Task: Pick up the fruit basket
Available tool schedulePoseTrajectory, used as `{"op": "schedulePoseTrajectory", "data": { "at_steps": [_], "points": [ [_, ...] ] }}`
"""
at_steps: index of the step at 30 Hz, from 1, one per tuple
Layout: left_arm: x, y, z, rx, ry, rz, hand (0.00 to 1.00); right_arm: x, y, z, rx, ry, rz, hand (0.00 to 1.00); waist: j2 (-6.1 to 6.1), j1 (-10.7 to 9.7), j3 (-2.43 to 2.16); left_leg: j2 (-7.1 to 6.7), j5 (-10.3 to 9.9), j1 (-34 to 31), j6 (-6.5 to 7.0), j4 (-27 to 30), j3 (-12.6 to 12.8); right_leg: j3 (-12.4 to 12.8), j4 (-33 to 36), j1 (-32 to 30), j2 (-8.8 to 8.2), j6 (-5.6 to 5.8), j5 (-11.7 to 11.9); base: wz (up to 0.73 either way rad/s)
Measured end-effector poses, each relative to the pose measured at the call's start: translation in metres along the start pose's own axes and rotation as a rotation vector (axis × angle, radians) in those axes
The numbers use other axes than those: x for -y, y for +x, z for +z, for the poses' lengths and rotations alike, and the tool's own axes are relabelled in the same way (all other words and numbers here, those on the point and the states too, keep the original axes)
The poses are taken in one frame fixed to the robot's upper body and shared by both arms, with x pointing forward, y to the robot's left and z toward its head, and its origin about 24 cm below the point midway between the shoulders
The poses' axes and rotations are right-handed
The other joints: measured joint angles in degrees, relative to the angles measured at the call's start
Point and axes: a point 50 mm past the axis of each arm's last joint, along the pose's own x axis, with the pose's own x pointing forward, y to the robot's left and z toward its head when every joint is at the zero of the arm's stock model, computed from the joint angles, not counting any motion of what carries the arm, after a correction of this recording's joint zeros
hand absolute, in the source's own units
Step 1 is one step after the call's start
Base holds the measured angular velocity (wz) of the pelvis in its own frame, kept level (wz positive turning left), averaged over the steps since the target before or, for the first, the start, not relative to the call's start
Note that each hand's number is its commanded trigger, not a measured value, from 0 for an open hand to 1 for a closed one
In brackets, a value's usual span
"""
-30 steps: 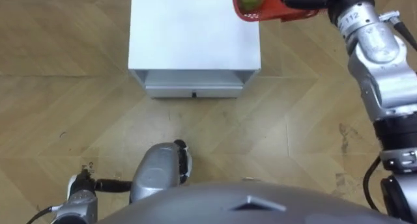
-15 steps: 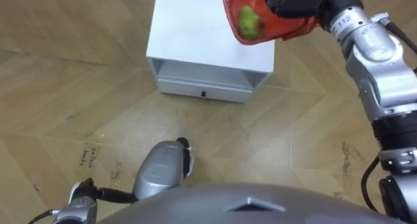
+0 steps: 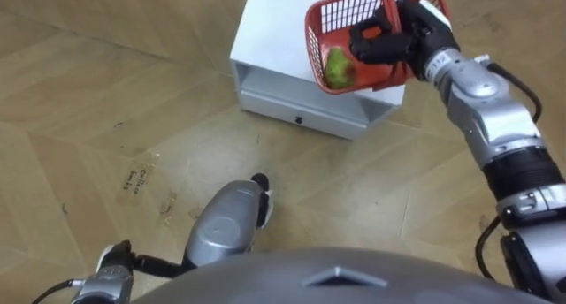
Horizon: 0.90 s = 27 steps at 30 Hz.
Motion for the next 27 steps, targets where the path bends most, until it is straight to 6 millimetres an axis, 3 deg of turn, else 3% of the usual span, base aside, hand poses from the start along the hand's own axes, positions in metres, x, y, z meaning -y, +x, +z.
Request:
{"op": "schedulePoseTrajectory", "data": {
  "at_steps": [3,5,6,7,8,10,11,12,15,17,19,21,23,24,27],
  "points": [
    [0.002,0.000,-0.004,-0.005,0.005,-0.016,0.00,-0.005,0.002,0.001,0.003,0.011,0.022,1.00,0.07,0.0,0.08,-0.45,-1.0,-0.1,0.92,0.2,0.5,0.0,1.6,-0.7,-0.91,0.32,-0.2,-0.01],
    [0.002,0.000,-0.004,-0.001,0.007,-0.034,0.00,-0.005,0.002,0.000,-0.001,0.019,0.030,1.00,0.28,-0.2,0.27,-0.88,-2.1,0.1,1.21,0.9,0.8,0.0,6.0,-2.1,-2.37,1.36,-0.8,0.02],
    [0.003,0.000,-0.003,0.006,0.007,-0.043,0.00,-0.006,0.002,-0.002,-0.008,0.016,0.038,1.00,0.51,-0.6,0.34,-1.52,-2.7,0.5,1.72,1.4,0.9,0.1,12.2,-4.1,-4.29,1.71,-0.8,0.11],
    [0.003,0.000,-0.002,0.022,0.004,-0.047,0.00,-0.006,0.002,-0.004,-0.015,0.014,0.047,1.00,0.83,-0.8,0.62,-2.16,-3.6,1.2,2.37,2.3,1.1,0.4,20.6,-7.0,-6.47,3.20,0.3,0.11],
    [0.003,0.000,-0.001,0.029,0.002,-0.048,0.00,-0.006,0.002,-0.005,-0.023,0.015,0.050,1.00,1.04,-0.8,0.75,-2.33,-4.2,1.6,2.65,2.9,1.1,0.8,24.3,-8.2,-7.58,3.40,1.5,-0.05],
    [0.002,0.000,0.002,0.052,0.000,-0.046,0.00,-0.006,0.002,-0.012,-0.051,-0.012,0.053,1.00,2.60,-1.2,1.47,-2.35,-6.9,4.6,3.61,4.9,1.0,2.0,36.1,-12.1,-10.61,1.40,10.2,-0.10],
    [0.001,0.000,0.003,0.057,0.002,-0.044,0.00,-0.007,0.002,-0.013,-0.053,-0.017,0.052,1.00,2.84,-1.6,1.58,-2.42,-7.4,5.2,3.89,5.0,0.8,2.5,37.8,-12.8,-11.04,1.01,12.2,0.00],
    [-0.002,0.000,0.004,0.065,0.009,-0.037,0.00,-0.007,0.003,-0.013,-0.049,-0.018,0.057,1.00,2.99,-2.0,1.39,-2.94,-7.9,5.8,4.35,5.0,0.1,3.8,40.3,-14.5,-11.27,1.43,12.7,0.05],
    [-0.001,0.000,0.017,0.105,0.024,-0.033,0.00,-0.005,0.002,-0.011,-0.034,-0.016,0.058,1.00,3.94,-2.7,1.15,-2.90,-8.0,6.3,4.61,4.8,-0.8,4.8,38.6,-19.4,-10.47,2.23,8.6,0.14],
    [-0.001,-0.001,0.024,0.136,0.033,-0.033,0.00,-0.004,0.002,-0.013,-0.039,-0.005,0.056,1.00,4.40,-3.4,1.03,-2.95,-8.2,7.0,4.91,4.4,-1.7,5.1,30.8,-20.3,-9.14,2.58,7.3,0.29],
    [0.001,-0.001,0.025,0.149,0.053,-0.038,0.00,-0.004,0.002,-0.020,-0.068,0.021,0.054,1.00,4.60,-2.8,0.86,-2.96,-8.6,9.4,4.72,3.1,-2.6,7.7,17.7,-19.7,-6.36,2.39,7.5,0.18],
    [0.002,-0.002,0.023,0.146,0.063,-0.042,0.00,-0.003,0.002,-0.021,-0.069,0.033,0.045,1.00,4.62,-2.7,0.77,-3.10,-8.9,10.6,4.31,2.4,-3.6,8.2,8.5,-18.6,-4.82,1.42,9.1,0.25],
    [0.002,-0.002,0.018,0.129,0.069,-0.044,0.00,-0.002,0.002,-0.020,-0.061,0.064,0.044,1.00,4.49,-2.8,0.66,-3.24,-10.0,11.5,3.84,2.7,-4.4,7.8,4.5,-17.1,-3.62,0.76,13.8,0.28],
    [0.005,-0.002,0.014,0.112,0.071,-0.049,0.00,-0.002,0.002,-0.020,-0.059,0.074,0.044,1.00,5.08,-2.9,0.29,-2.89,-10.6,12.0,3.36,2.8,-5.2,7.5,3.9,-16.0,-2.96,0.88,15.6,0.17],
    [0.006,-0.002,0.006,0.092,0.074,-0.056,0.00,-0.001,0.002,-0.018,-0.039,0.107,0.045,1.00,5.93,-2.9,0.08,-1.94,-11.0,13.5,2.56,1.6,-6.2,6.1,2.9,-13.9,-2.00,0.68,15.4,0.15]
  ]
}}
